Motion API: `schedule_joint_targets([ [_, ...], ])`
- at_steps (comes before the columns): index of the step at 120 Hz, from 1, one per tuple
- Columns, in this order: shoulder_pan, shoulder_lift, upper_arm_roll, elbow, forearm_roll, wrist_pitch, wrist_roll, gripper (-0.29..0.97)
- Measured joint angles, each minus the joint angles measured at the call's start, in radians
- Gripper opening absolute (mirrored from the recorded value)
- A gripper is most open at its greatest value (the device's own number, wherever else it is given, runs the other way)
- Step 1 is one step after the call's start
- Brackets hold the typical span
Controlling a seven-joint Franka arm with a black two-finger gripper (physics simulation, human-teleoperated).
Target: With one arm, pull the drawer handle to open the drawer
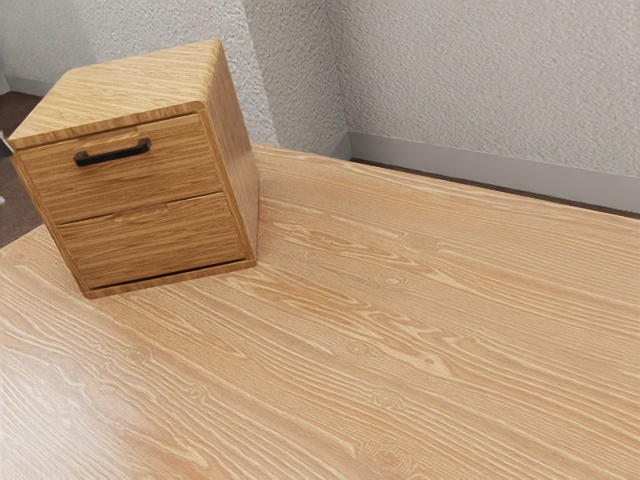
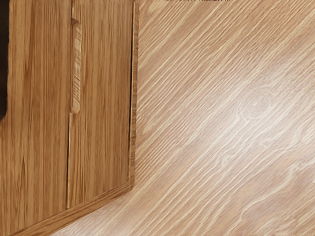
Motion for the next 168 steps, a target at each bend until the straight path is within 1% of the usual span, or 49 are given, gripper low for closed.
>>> schedule_joint_targets([
  [14, -0.001, 0.003, 0.004, 0.016, 0.001, 0.029, 0.044, 0.68],
  [32, 0.002, 0.008, 0.06, 0.02, 0.003, 0.063, 0.089, 0.68],
  [41, 0.005, 0.036, 0.071, 0.02, 0.003, 0.089, 0.107, 0.68],
  [60, -0.002, 0.088, 0.074, 0.021, -0.007, 0.139, 0.139, 0.68],
  [74, 0.001, 0.115, 0.073, 0.02, -0.034, 0.165, 0.158, 0.68],
  [106, -0.005, 0.117, 0.072, 0.009, -0.094, 0.164, 0.19, 0.68],
  [134, 0.015, 0.129, 0.086, 0.008, -0.108, 0.172, 0.208, 0.68],
  [168, 0.039, 0.165, 0.067, 0.017, -0.131, 0.198, 0.222, 0.68],
])
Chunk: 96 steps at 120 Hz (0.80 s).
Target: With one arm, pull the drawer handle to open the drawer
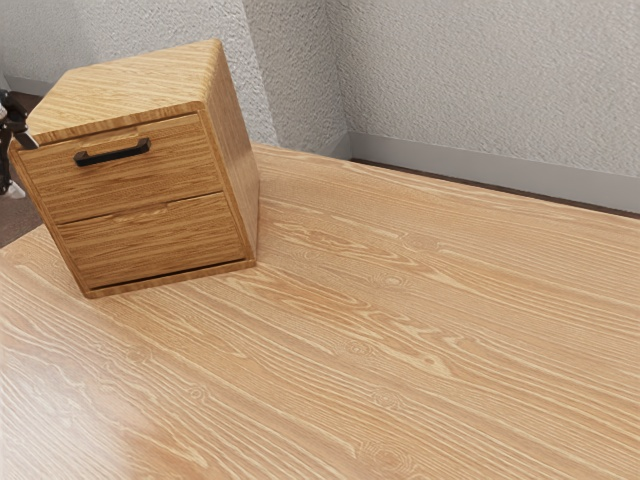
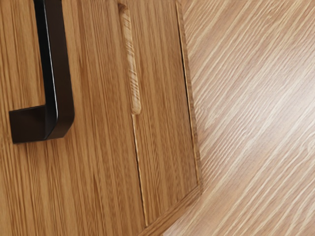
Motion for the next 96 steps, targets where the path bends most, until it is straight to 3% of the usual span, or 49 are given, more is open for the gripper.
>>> schedule_joint_targets([
  [31, 0.014, 0.022, -0.045, 0.014, -0.02, 0.016, 0.008, 0.68],
  [64, -0.065, 0.058, -0.045, 0.016, -0.025, 0.022, 0.014, 0.68],
  [96, -0.005, 0.078, -0.043, 0.017, -0.025, 0.028, 0.018, 0.68],
])
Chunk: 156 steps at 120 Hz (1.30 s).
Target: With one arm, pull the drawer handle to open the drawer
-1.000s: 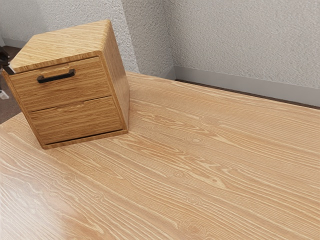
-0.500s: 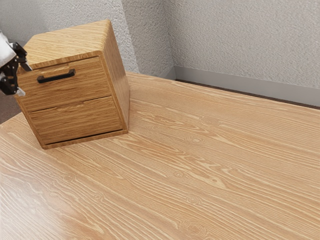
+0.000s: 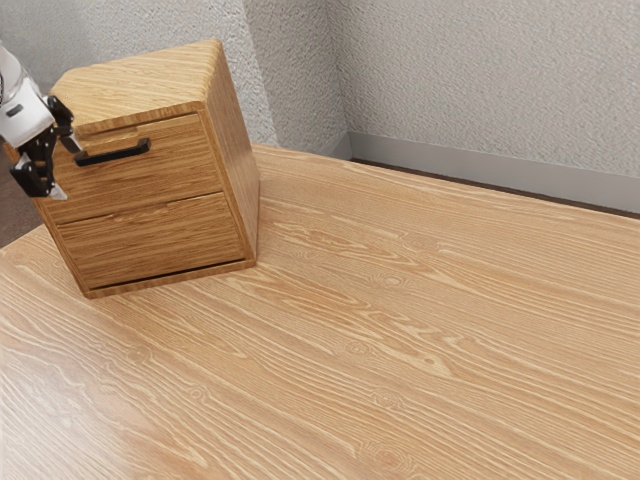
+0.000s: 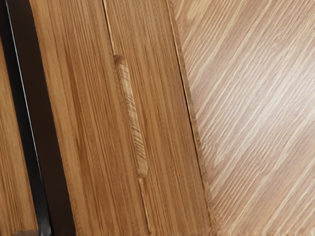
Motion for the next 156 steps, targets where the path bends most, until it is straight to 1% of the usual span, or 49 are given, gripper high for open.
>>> schedule_joint_targets([
  [20, -0.02, 0.007, -0.002, -0.001, -0.012, 0.005, 0.001, 0.68],
  [46, -0.014, 0.016, 0.0, 0.0, -0.017, 0.013, 0.003, 0.68],
  [50, -0.013, 0.023, 0.0, 0.0, -0.018, 0.018, 0.003, 0.7],
  [68, -0.015, 0.042, -0.005, 0.001, -0.021, 0.037, 0.004, 0.68],
  [88, -0.016, 0.043, -0.007, -0.006, -0.061, 0.041, 0.004, 0.69],
  [109, -0.017, 0.036, -0.011, -0.008, -0.088, 0.002, 0.004, 0.69],
  [124, -0.019, 0.032, -0.051, -0.005, -0.098, -0.039, 0.003, 0.64],
  [135, 0.005, 0.018, -0.096, -0.001, -0.1, -0.071, 0.002, 0.55],
  [142, 0.022, 0.0, -0.12, 0.001, -0.1, -0.094, 0.0, 0.41],
  [148, 0.012, -0.049, -0.123, 0.005, -0.095, -0.123, -0.003, 0.16],
  [156, 0.017, -0.102, -0.153, 0.043, -0.059, -0.173, -0.01, 0.34],
])
